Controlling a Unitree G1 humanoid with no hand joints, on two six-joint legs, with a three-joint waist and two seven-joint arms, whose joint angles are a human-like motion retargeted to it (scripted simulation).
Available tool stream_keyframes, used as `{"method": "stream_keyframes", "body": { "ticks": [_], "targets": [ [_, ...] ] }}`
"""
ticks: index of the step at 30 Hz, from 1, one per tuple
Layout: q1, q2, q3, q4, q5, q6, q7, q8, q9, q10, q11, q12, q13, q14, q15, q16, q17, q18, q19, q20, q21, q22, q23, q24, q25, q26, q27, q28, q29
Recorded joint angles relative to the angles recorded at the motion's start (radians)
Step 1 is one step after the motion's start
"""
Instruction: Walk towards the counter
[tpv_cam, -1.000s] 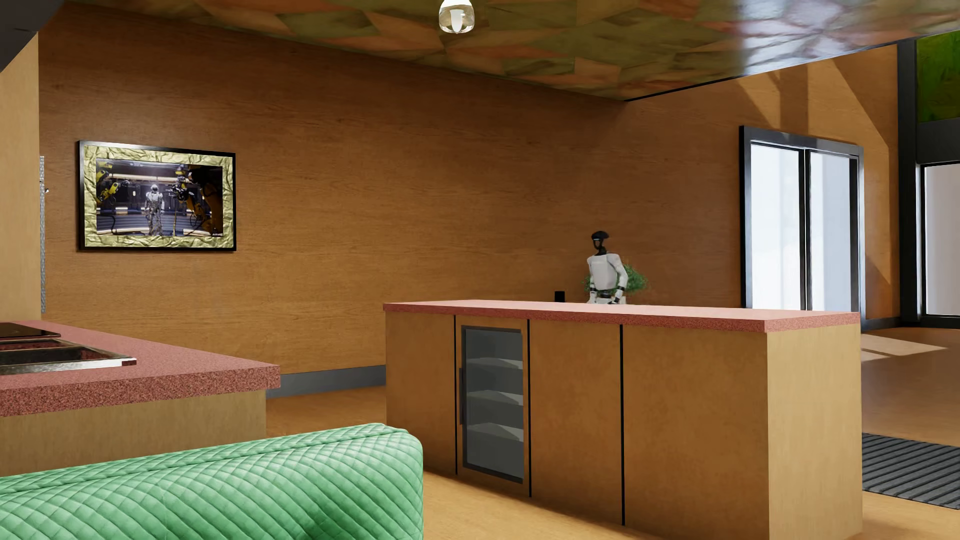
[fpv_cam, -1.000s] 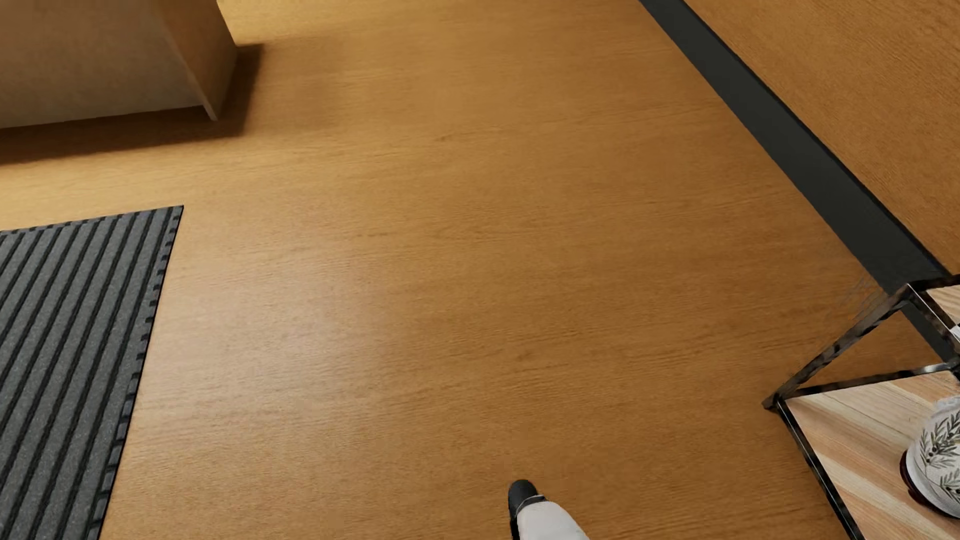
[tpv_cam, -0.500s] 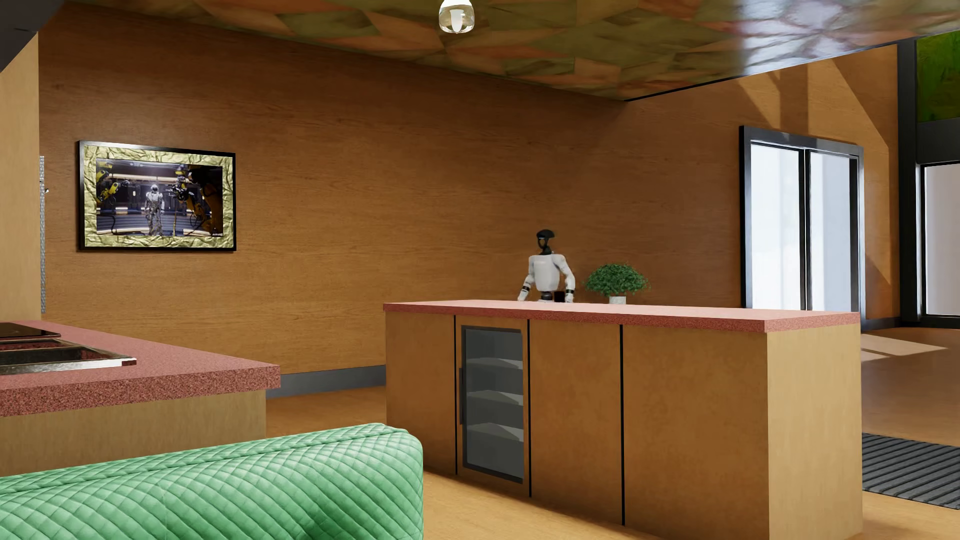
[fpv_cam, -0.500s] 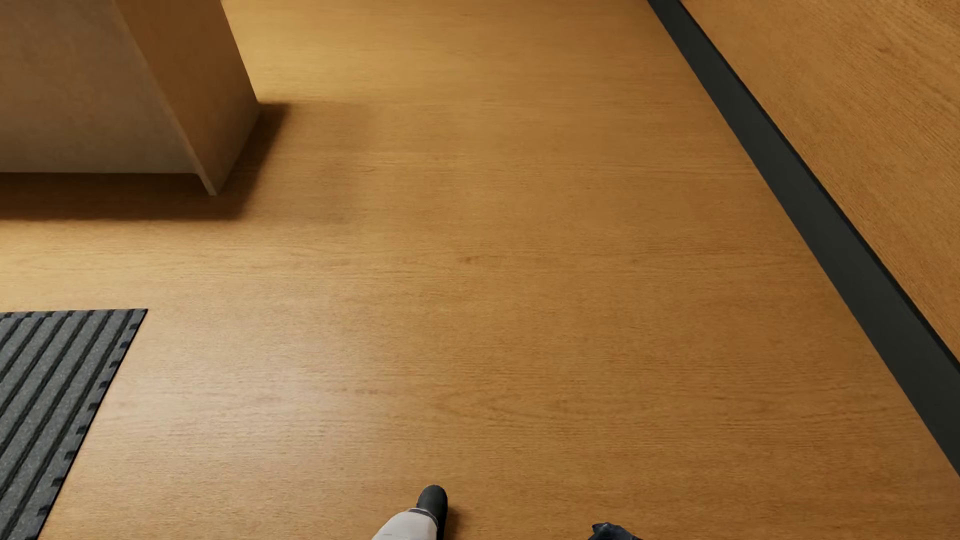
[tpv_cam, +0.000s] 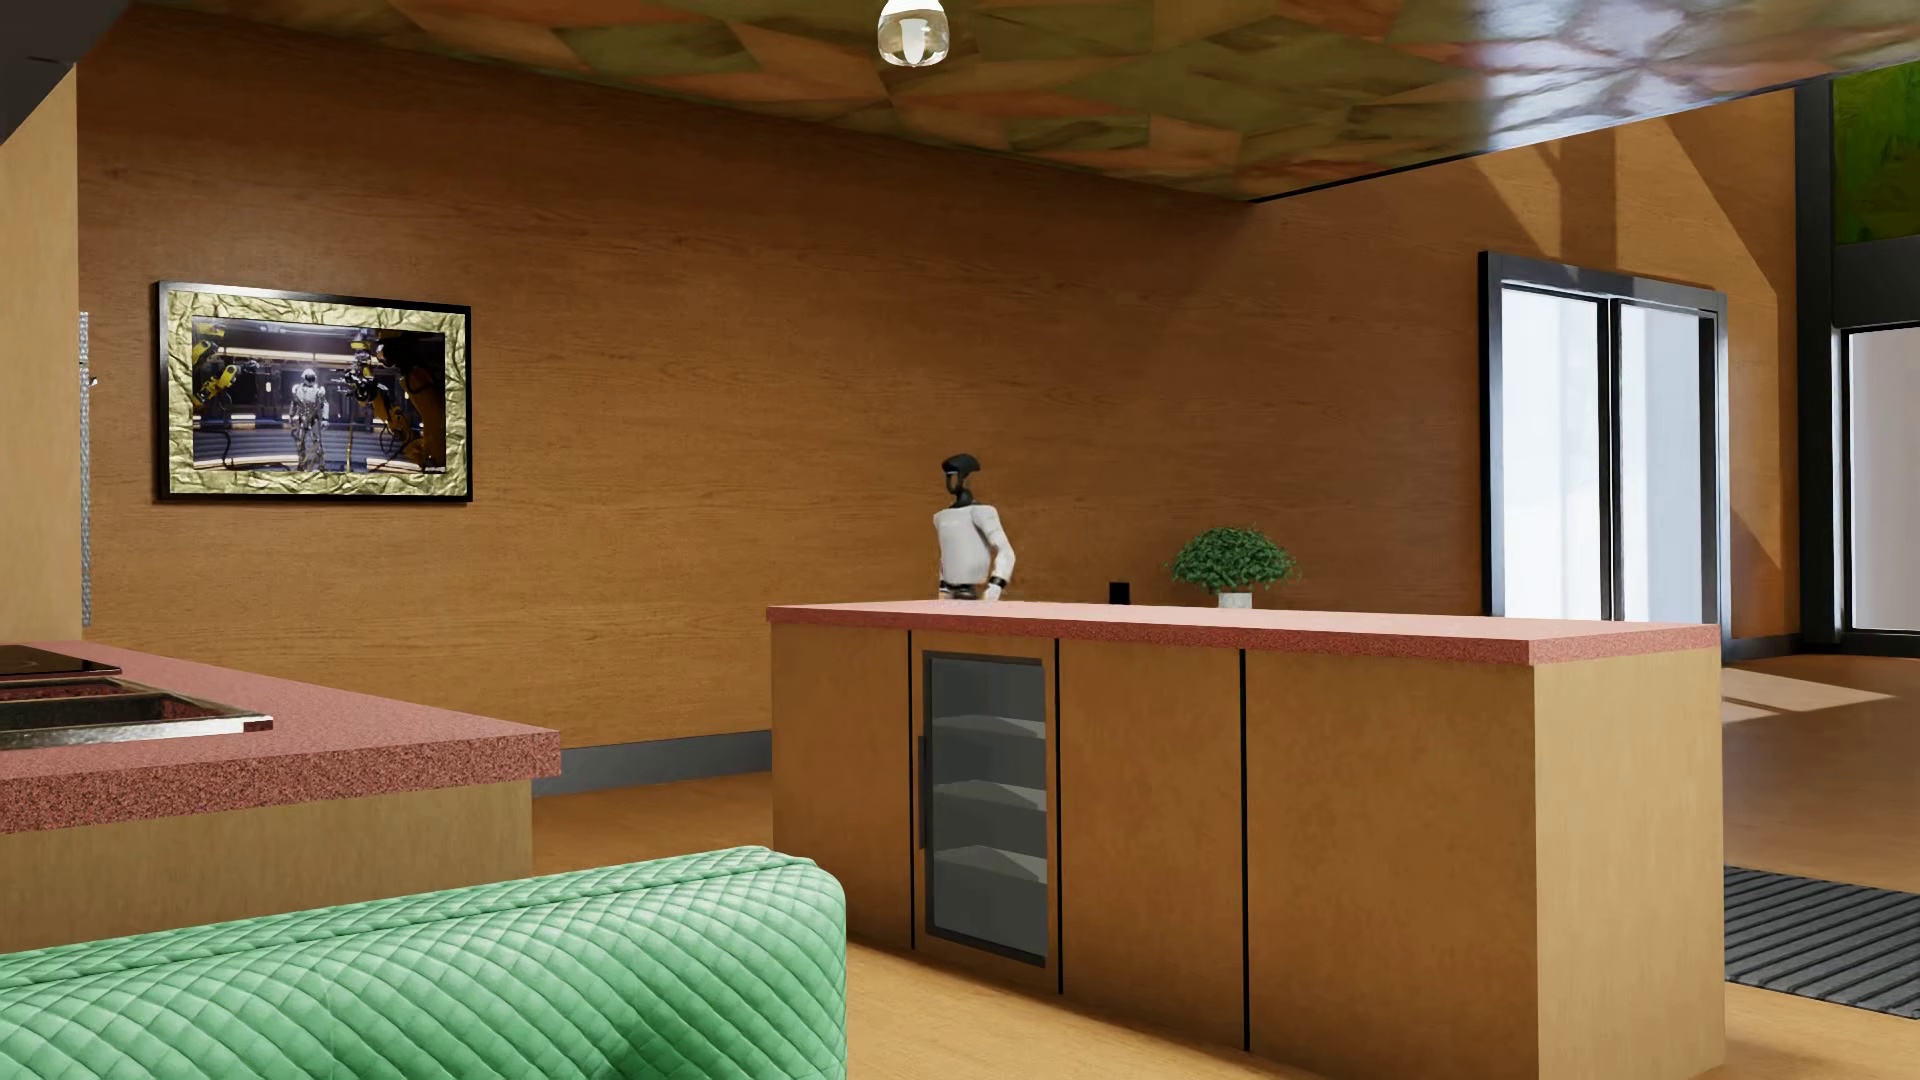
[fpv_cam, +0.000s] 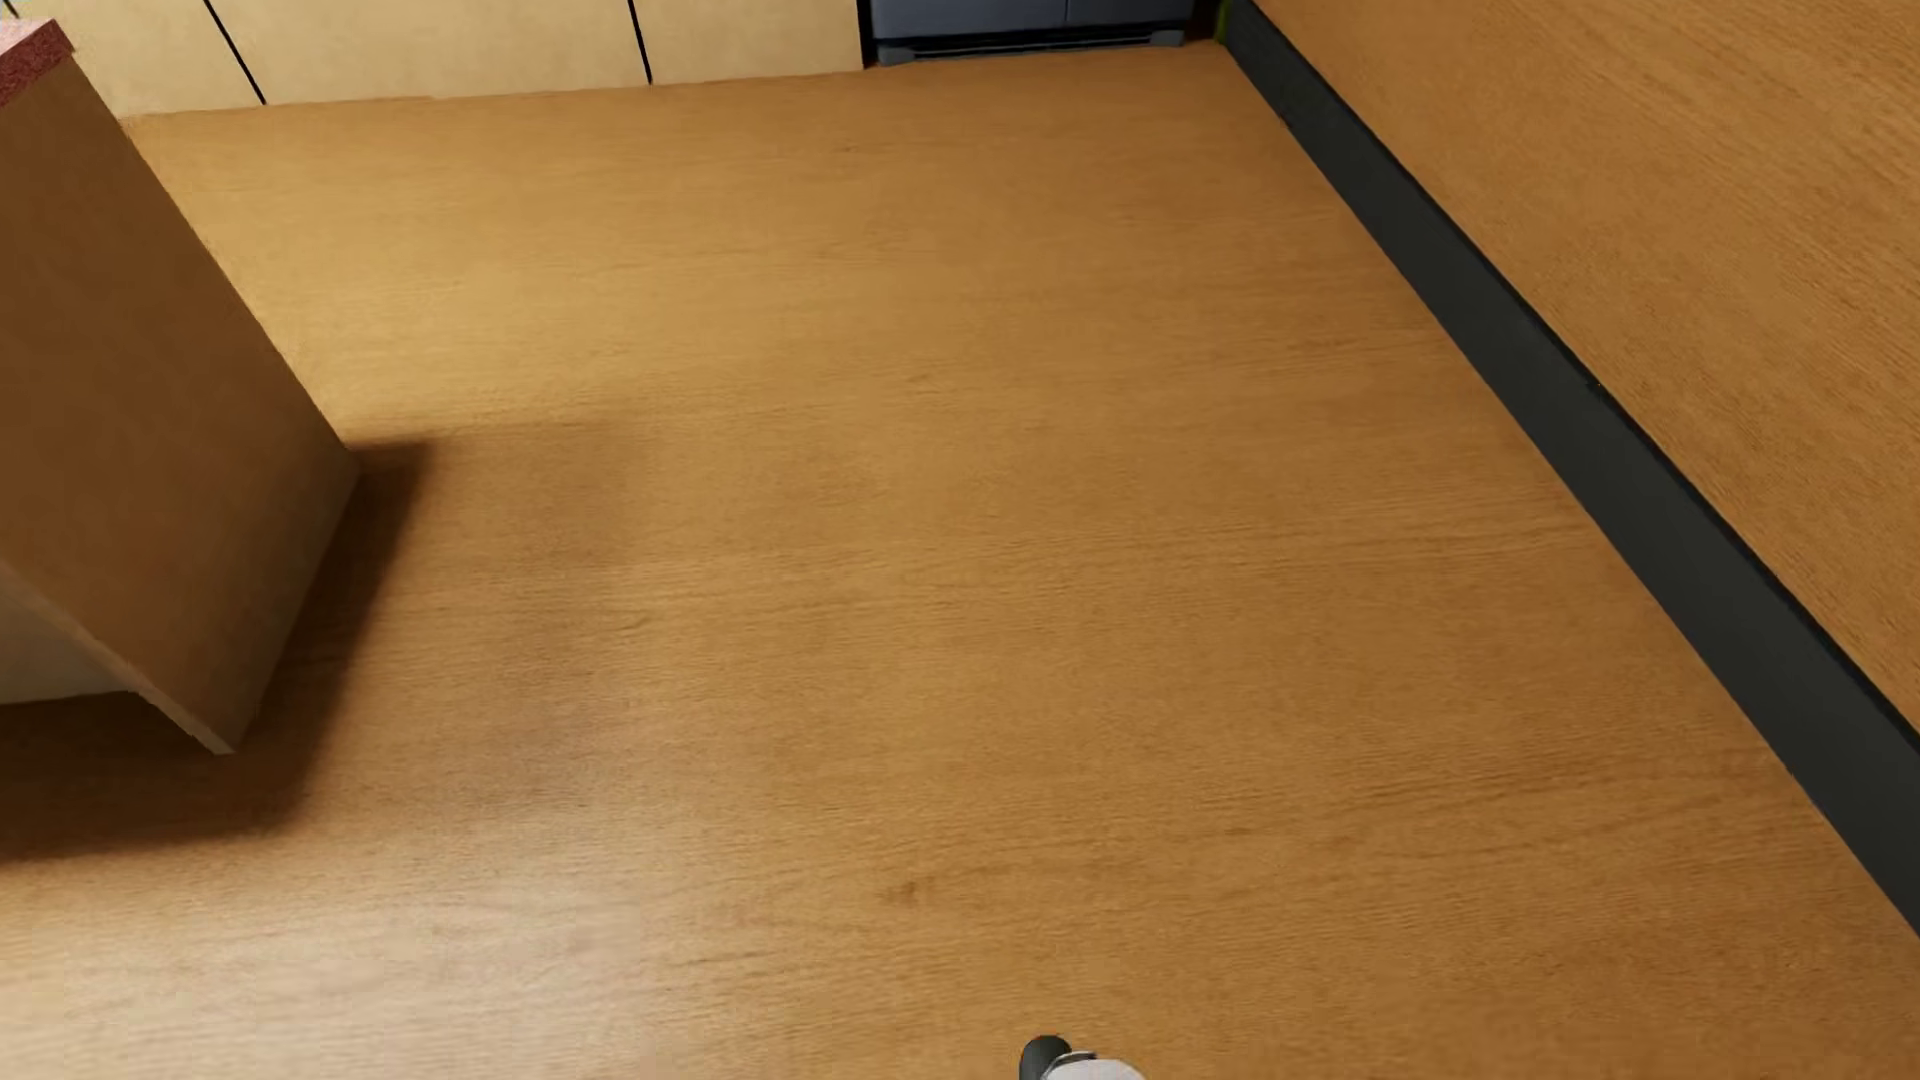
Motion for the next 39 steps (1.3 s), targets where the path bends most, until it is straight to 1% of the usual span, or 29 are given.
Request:
{"method": "stream_keyframes", "body": {
  "ticks": [1, 2, 3, 4, 5, 6, 7, 9, 11, 13, 15, 16, 17, 18, 19, 20, 21, 22, 23, 25, 28, 29, 31, 32, 33, 35, 36, 37, 39],
  "targets": [
    [0.036, -0.031, -0.026, 0.015, -0.023, 0.001, 0.0, 0.0, -0.004, 0.02, -0.017, -0.02, 0.011, -0.006, -0.159, 0.003, -0.005, 0.0, 0.0, 0.016, 0.013, -0.004, -0.004, 0.0, 0.0, 0.0, 0.0, 0.0, 0.0],
    [0.076, -0.054, -0.053, 0.039, -0.033, 0.01, 0.0, 0.0, -0.001, 0.044, -0.01, -0.03, 0.022, 0.027, -0.128, 0.0, -0.011, 0.0, 0.0, 0.035, 0.022, 0.004, -0.006, 0.0, 0.0, 0.0, 0.0, 0.0, 0.0],
    [0.106, -0.081, -0.068, 0.071, -0.02, 0.025, 0.0, 0.0, -0.002, 0.09, 0.029, -0.026, 0.03, 0.111, 0.054, -0.007, -0.014, 0.0, 0.0, 0.053, 0.025, 0.023, 0.001, 0.0, 0.0, 0.0, 0.0, 0.0, 0.0],
    [0.09, -0.106, -0.063, 0.112, 0.017, 0.052, 0.0, 0.0, -0.016, 0.191, 0.108, -0.009, 0.035, 0.253, 0.253, -0.015, -0.013, 0.0, 0.0, 0.062, 0.027, 0.046, 0.013, 0.0, 0.0, 0.0, 0.0, 0.0, 0.0],
    [0.028, -0.105, -0.041, 0.143, 0.063, 0.083, 0.0, 0.0, -0.025, 0.352, 0.184, 0.008, 0.031, 0.411, 0.361, -0.023, -0.014, 0.0, 0.0, 0.043, 0.021, 0.09, 0.034, 0.0, 0.0, 0.0, 0.0, 0.0, 0.0],
    [-0.076, -0.073, -0.012, 0.156, 0.105, 0.104, 0.0, 0.0, -0.028, 0.555, 0.234, 0.026, 0.016, 0.486, 0.365, -0.023, -0.02, 0.0, 0.0, 0.007, 0.0, 0.13, 0.054, 0.0, 0.0, 0.0, 0.0, 0.0, 0.0],
    [-0.198, -0.007, 0.027, 0.163, 0.146, 0.12, 0.0, 0.0, -0.02, 0.749, 0.236, 0.047, -0.006, 0.424, 0.326, -0.022, -0.02, 0.0, 0.0, -0.01, -0.034, 0.136, 0.06, 0.0, 0.0, 0.0, 0.0, 0.0, 0.0],
    [-0.407, 0.215, 0.144, 0.118, 0.167, 0.109, 0.0, 0.0, 0.002, 0.912, 0.137, 0.083, -0.059, 0.183, 0.19, -0.014, -0.029, 0.0, 0.0, -0.061, -0.062, 0.149, 0.035, 0.0, 0.0, 0.0, 0.0, 0.0, 0.0],
    [-0.561, 0.451, 0.276, 0.072, 0.139, 0.077, 0.0, 0.0, 0.016, 0.76, 0.011, 0.134, -0.083, 0.135, 0.035, -0.001, -0.061, 0.0, 0.0, -0.075, -0.088, 0.192, -0.085, 0.0, 0.0, 0.0, 0.0, 0.0, 0.0],
    [-0.675, 0.644, 0.372, 0.075, 0.101, 0.06, 0.0, 0.0, 0.006, 0.436, -0.068, 0.183, -0.118, 0.168, -0.169, 0.016, -0.079, 0.0, 0.0, -0.076, -0.139, 0.23, -0.187, 0.0, 0.0, 0.0, 0.0, 0.0, 0.0],
    [-0.729, 0.75, 0.429, 0.103, 0.088, 0.066, 0.0, 0.0, -0.027, 0.067, -0.055, 0.213, -0.177, 0.245, -0.287, 0.025, -0.092, 0.0, 0.0, -0.079, -0.183, 0.282, -0.263, 0.0, 0.0, 0.0, 0.0, 0.0, 0.0],
    [-0.746, 0.784, 0.438, 0.108, 0.085, 0.072, 0.0, 0.0, -0.043, -0.154, -0.061, 0.225, -0.2, 0.486, -0.289, 0.026, -0.095, 0.0, 0.0, -0.083, -0.206, 0.308, -0.285, 0.0, 0.0, 0.0, 0.0, 0.0, 0.0],
    [-0.777, 0.812, 0.434, 0.103, 0.079, 0.078, 0.0, 0.0, -0.049, -0.206, -0.06, 0.234, -0.211, 0.563, -0.241, 0.025, -0.092, 0.0, 0.0, -0.084, -0.225, 0.334, -0.297, 0.0, 0.0, 0.0, 0.0, 0.0, 0.0],
    [-0.801, 0.84, 0.426, 0.085, 0.057, 0.077, 0.0, 0.0, -0.04, 0.067, -0.01, 0.236, -0.202, 0.245, -0.144, 0.025, -0.085, 0.0, 0.0, -0.094, -0.246, 0.363, -0.295, 0.0, 0.0, 0.0, 0.0, 0.0, 0.0],
    [-0.824, 0.826, 0.414, 0.064, 0.023, 0.069, 0.0, 0.0, -0.039, 0.193, 0.117, 0.234, -0.183, 0.143, -0.007, 0.024, -0.068, 0.0, 0.0, -0.096, -0.261, 0.386, -0.264, 0.0, 0.0, 0.0, 0.0, 0.0, 0.0],
    [-0.828, 0.764, 0.396, 0.03, -0.018, 0.059, 0.0, 0.0, -0.032, 0.31, 0.322, 0.224, -0.165, 0.137, 0.122, 0.02, -0.05, 0.0, 0.0, -0.09, -0.259, 0.398, -0.2, 0.0, 0.0, 0.0, 0.0, 0.0, 0.0],
    [-0.779, 0.674, 0.375, -0.019, -0.038, 0.061, 0.0, 0.0, -0.011, 0.372, 0.581, 0.194, -0.149, 0.095, 0.178, 0.017, -0.043, 0.0, 0.0, -0.11, -0.237, 0.395, -0.123, 0.0, 0.0, 0.0, 0.0, 0.0, 0.0],
    [-0.707, 0.542, 0.345, -0.064, -0.034, 0.075, 0.0, 0.0, -0.002, 0.35, 0.839, 0.165, -0.139, 0.077, 0.161, 0.013, -0.048, 0.0, 0.0, -0.129, -0.191, 0.356, -0.059, 0.0, 0.0, 0.0, 0.0, 0.0, 0.0],
    [-0.612, 0.416, 0.293, -0.101, -0.027, 0.093, 0.0, 0.0, 0.002, 0.293, 1.002, 0.148, -0.123, 0.098, 0.129, 0.006, -0.054, 0.0, 0.0, -0.128, -0.13, 0.291, -0.01, 0.0, 0.0, 0.0, 0.0, 0.0, 0.0],
    [-0.385, 0.207, 0.171, -0.122, 0.013, 0.132, 0.0, 0.0, 0.005, 0.143, 0.985, 0.114, -0.05, 0.168, 0.177, -0.009, -0.046, 0.0, 0.0, -0.093, -0.088, 0.148, 0.052, 0.0, 0.0, 0.0, 0.0, 0.0, 0.0],
    [-0.125, 0.002, 0.005, -0.066, 0.022, 0.148, 0.0, 0.0, -0.004, -0.014, 0.42, 0.05, 0.054, 0.27, 0.396, -0.014, -0.031, 0.0, 0.0, -0.071, -0.048, -0.014, 0.055, 0.0, 0.0, 0.0, 0.0, 0.0, 0.0],
    [-0.054, -0.04, -0.013, -0.04, 0.007, 0.134, 0.0, 0.0, -0.014, -0.035, 0.227, 0.03, 0.081, 0.298, 0.352, -0.003, -0.021, 0.0, 0.0, -0.066, -0.047, -0.071, 0.049, 0.0, 0.0, 0.0, 0.0, 0.0, 0.0],
    [0.027, -0.119, -0.048, 0.022, -0.038, 0.103, 0.0, 0.0, -0.04, -0.035, -0.01, 0.014, 0.095, 0.388, -0.013, 0.027, 0.001, 0.0, 0.0, -0.035, -0.055, -0.187, 0.056, 0.0, 0.0, 0.0, 0.0, 0.0, 0.0],
    [0.061, -0.141, -0.075, 0.063, -0.054, 0.1, 0.0, 0.0, -0.037, -0.02, -0.023, 0.01, 0.092, 0.457, -0.119, 0.029, -0.002, 0.0, 0.0, -0.023, -0.057, -0.214, 0.05, 0.0, 0.0, 0.0, 0.0, 0.0, 0.0],
    [0.091, -0.165, -0.094, 0.099, -0.05, 0.105, 0.0, 0.0, -0.037, 0.004, 0.004, 0.014, 0.086, 0.556, -0.076, 0.023, -0.008, 0.0, 0.0, -0.013, -0.064, -0.208, 0.05, 0.0, 0.0, 0.0, 0.0, 0.0, 0.0],
    [0.056, -0.229, -0.062, 0.144, 0.017, 0.131, 0.0, 0.0, -0.076, 0.157, 0.141, 0.047, 0.054, 0.816, 0.257, -0.004, -0.024, 0.0, 0.0, -0.01, -0.071, -0.109, 0.075, 0.0, 0.0, 0.0, 0.0, 0.0, 0.0],
    [-0.02, -0.222, -0.031, 0.155, 0.062, 0.146, 0.0, 0.0, -0.075, 0.323, 0.241, 0.057, 0.028, 0.868, 0.333, -0.018, -0.031, 0.0, 0.0, -0.021, -0.076, -0.031, 0.089, 0.0, 0.0, 0.0, 0.0, 0.0, 0.0],
    [-0.124, -0.155, 0.002, 0.152, 0.109, 0.153, 0.0, 0.0, -0.049, 0.533, 0.294, 0.054, -0.009, 0.743, 0.319, -0.026, -0.043, 0.0, 0.0, -0.049, -0.081, 0.044, 0.092, 0.0, 0.0, 0.0, 0.0, 0.0, 0.0],
    [-0.347, 0.107, 0.086, 0.119, 0.154, 0.127, 0.0, 0.0, -0.002, 0.823, 0.206, 0.057, -0.09, 0.286, 0.224, -0.021, -0.06, 0.0, 0.0, -0.104, -0.098, 0.147, 0.076, 0.0, 0.0, 0.0, 0.0, 0.0, 0.0]
  ]
}}
